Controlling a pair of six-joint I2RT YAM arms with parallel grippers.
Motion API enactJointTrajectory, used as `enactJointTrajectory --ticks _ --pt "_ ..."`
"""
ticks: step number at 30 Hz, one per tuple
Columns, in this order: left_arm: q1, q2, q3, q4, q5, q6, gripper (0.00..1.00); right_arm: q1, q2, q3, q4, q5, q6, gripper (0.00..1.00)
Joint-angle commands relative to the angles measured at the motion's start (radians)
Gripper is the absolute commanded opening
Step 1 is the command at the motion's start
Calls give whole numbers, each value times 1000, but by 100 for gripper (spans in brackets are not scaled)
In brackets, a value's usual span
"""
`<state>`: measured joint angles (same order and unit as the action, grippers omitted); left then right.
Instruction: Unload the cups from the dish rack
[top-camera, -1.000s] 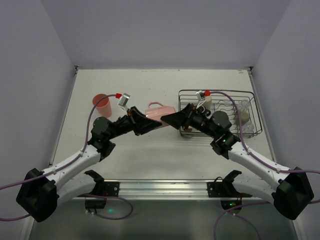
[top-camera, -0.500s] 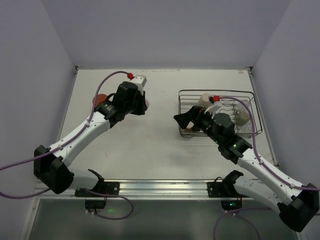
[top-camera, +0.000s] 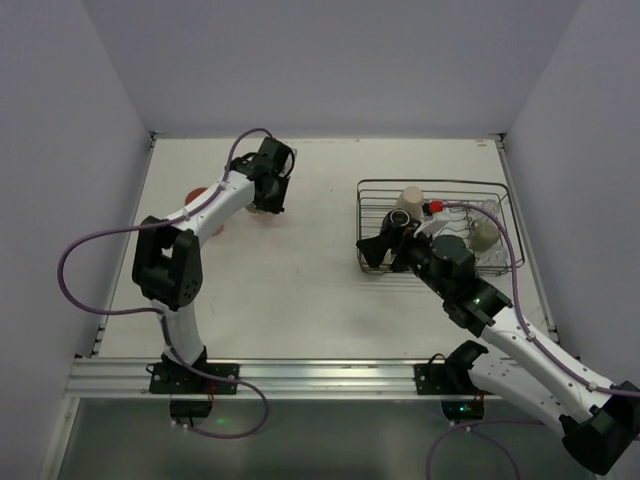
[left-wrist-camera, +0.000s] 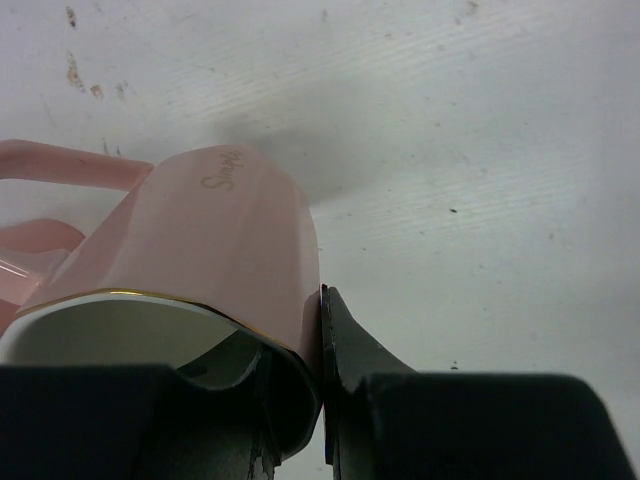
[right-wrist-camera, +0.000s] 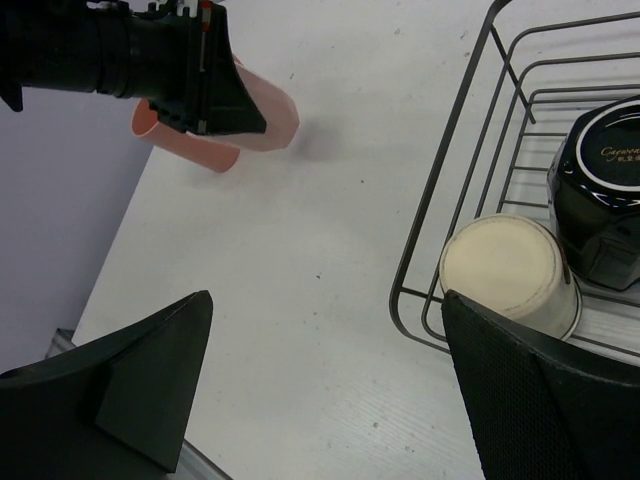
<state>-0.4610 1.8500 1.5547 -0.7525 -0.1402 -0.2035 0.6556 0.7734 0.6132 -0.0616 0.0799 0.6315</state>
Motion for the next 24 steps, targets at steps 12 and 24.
enactJointTrajectory --ticks 12,24 --pt "100 147 146 -84 -9 65 15 1 58 34 -56 15 -41 99" --pt "104 49 124 -53 -21 29 67 1 113 120 -224 188 -101 99"
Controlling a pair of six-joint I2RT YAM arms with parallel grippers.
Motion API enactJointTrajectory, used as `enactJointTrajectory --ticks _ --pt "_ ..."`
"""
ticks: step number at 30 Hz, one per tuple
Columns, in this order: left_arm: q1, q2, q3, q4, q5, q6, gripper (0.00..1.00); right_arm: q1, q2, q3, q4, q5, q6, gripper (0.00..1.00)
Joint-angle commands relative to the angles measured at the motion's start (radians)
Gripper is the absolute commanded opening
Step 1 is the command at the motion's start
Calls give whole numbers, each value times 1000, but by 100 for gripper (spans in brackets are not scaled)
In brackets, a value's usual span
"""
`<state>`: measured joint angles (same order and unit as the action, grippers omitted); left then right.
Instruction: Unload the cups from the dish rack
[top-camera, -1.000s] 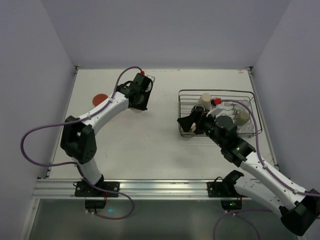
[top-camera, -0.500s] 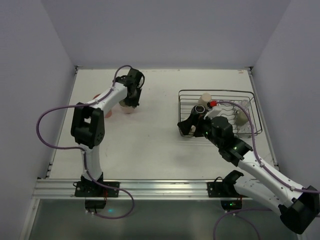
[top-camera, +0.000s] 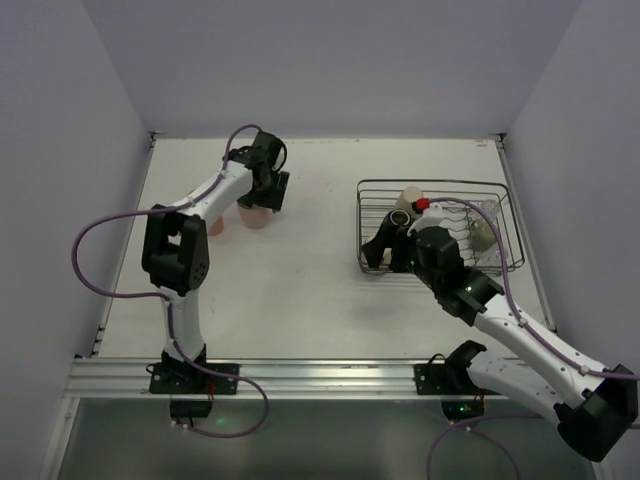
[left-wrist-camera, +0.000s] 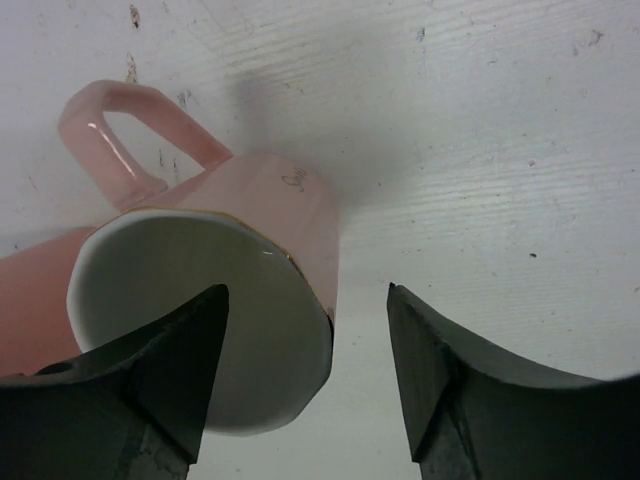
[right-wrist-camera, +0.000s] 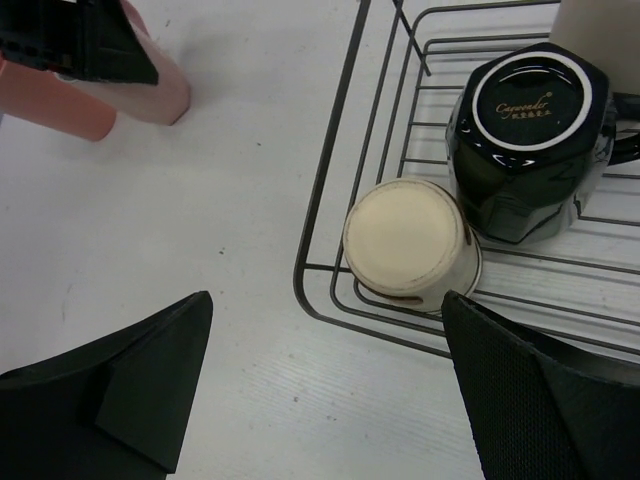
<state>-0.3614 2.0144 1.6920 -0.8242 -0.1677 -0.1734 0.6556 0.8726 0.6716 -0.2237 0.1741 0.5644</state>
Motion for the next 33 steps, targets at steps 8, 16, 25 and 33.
enactJointTrajectory --ticks 8,16,25,33 --pt "-13 -314 -84 112 52 -34 85 1 134 126 -132 182 -40 99" --pt "-165 -724 -374 354 288 -63 93 1 284 180 -138 203 -15 91" --pt "-172 -1118 -859 565 385 -130 97 1 423 232 -149 251 -3 91" --pt "-171 -1183 -927 596 405 -135 99 3 483 264 -135 289 11 62"
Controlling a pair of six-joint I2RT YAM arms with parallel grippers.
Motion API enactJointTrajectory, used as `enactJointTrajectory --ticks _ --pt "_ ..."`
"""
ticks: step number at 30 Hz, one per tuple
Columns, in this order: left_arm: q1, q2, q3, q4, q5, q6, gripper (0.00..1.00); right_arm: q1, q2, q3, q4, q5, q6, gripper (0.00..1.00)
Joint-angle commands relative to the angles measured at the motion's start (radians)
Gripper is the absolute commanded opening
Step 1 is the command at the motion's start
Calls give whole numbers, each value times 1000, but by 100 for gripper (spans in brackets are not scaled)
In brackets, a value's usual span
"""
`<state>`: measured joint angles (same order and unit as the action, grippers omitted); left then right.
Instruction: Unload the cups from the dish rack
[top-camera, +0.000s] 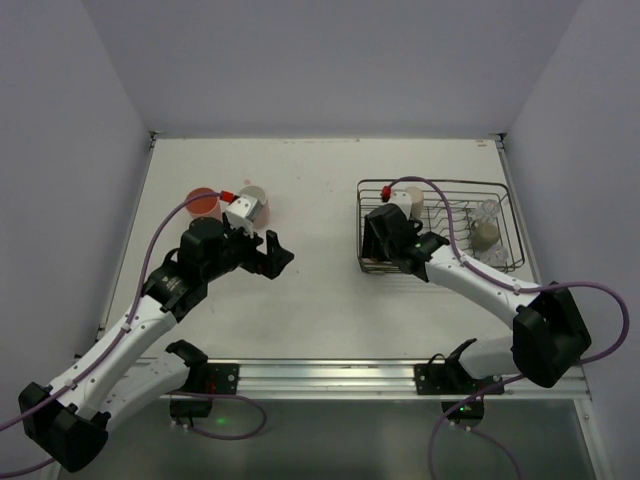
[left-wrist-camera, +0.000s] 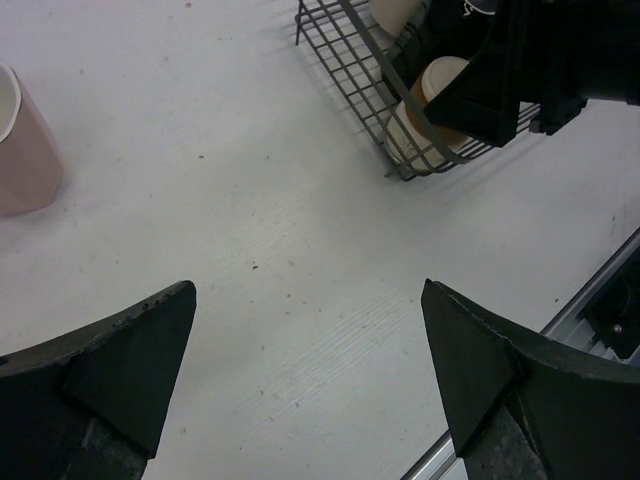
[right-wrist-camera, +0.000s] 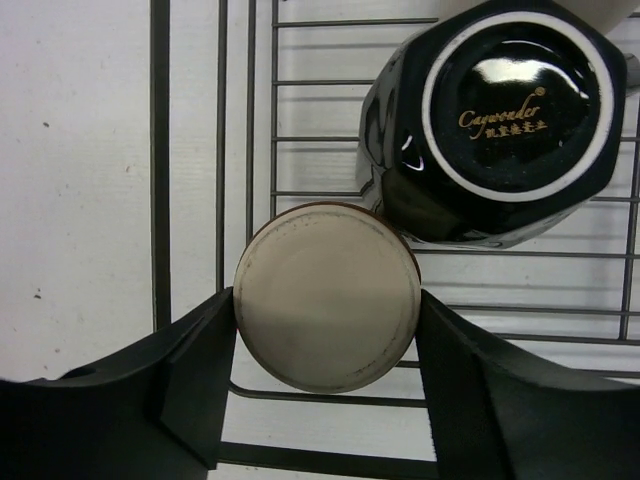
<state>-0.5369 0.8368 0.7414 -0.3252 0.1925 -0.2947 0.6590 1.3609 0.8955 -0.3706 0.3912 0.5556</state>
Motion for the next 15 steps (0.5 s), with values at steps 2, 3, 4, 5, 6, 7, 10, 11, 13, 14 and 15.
enactJointTrajectory --ticks 2,3,4,5,6,7,10,11,13,14,15 --pt "5 7 30 98 77 -17 99 1 -28 34 16 72 26 49" --pt "5 8 29 106 90 -27 99 1 -40 30 15 71 29 38" --pt "5 8 26 115 122 -37 99 1 -75 22 13 71 32 36" --pt "5 8 12 133 143 -49 99 1 -101 16 15 74 35 35" --pt "5 10 6 155 172 -79 99 1 -130 10 24 80 38 35" --pt "5 15 1 194 224 -99 99 2 -194 -7 32 80 37 34" --pt "5 38 -17 299 327 -194 99 2 -308 -46 88 40 30 30" --pt "5 50 -28 331 344 -220 99 2 -380 -53 102 26 30 30" --pt "5 56 -42 431 378 -302 98 1 -443 -81 150 -23 32 30" --pt "5 61 -62 466 386 -332 97 1 -495 -87 174 -44 36 30" --pt "3 64 -74 544 396 -396 97 2 -517 -93 186 -70 46 30"
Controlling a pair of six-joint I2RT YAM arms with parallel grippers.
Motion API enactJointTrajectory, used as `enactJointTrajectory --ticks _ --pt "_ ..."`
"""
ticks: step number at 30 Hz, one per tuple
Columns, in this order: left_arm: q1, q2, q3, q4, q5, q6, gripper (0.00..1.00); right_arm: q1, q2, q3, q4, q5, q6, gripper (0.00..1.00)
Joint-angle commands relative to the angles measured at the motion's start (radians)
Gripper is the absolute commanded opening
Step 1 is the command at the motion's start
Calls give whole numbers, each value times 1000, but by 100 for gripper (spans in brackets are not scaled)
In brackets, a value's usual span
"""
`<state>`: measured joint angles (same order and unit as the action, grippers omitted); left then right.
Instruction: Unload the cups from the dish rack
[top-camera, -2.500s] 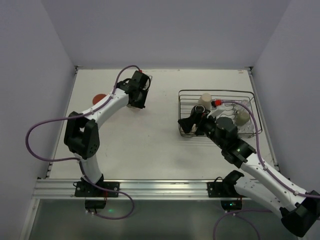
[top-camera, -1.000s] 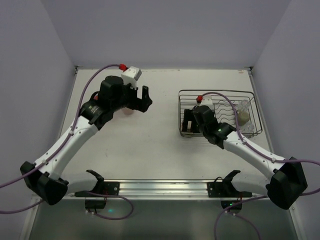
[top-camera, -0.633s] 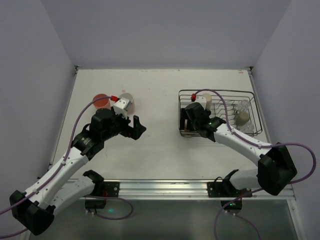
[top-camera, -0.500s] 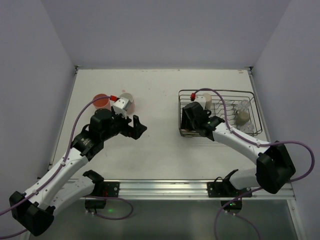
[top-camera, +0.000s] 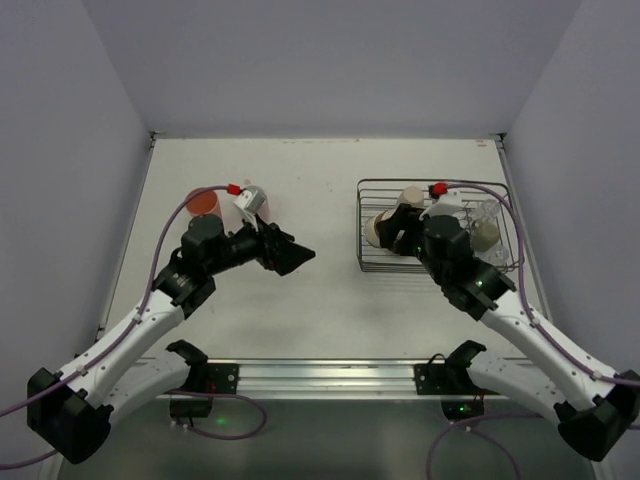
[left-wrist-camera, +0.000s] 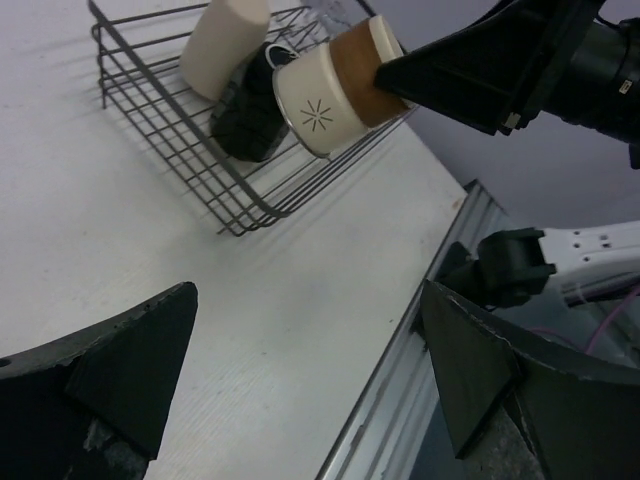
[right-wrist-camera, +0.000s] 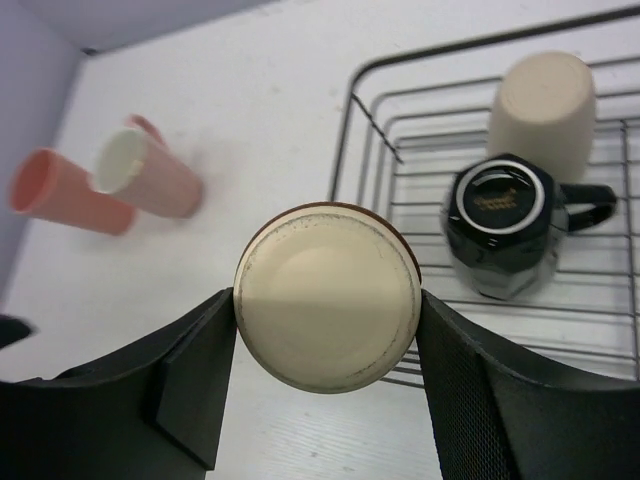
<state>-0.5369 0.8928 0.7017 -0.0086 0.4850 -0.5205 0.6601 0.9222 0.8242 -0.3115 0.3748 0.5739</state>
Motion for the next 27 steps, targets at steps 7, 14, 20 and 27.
enactJointTrajectory --ticks 7,14,20,27 --pt "-12 90 -154 622 219 -482 89 -1 -175 -106 368 -440 154 30" --pt "-95 141 -168 783 187 -578 79 3 -97 -168 626 -644 294 32" --pt "-109 141 -180 843 127 -578 58 3 -42 -229 750 -715 391 32" --pt "-109 126 -203 888 33 -536 13 7 24 -303 870 -754 466 37"
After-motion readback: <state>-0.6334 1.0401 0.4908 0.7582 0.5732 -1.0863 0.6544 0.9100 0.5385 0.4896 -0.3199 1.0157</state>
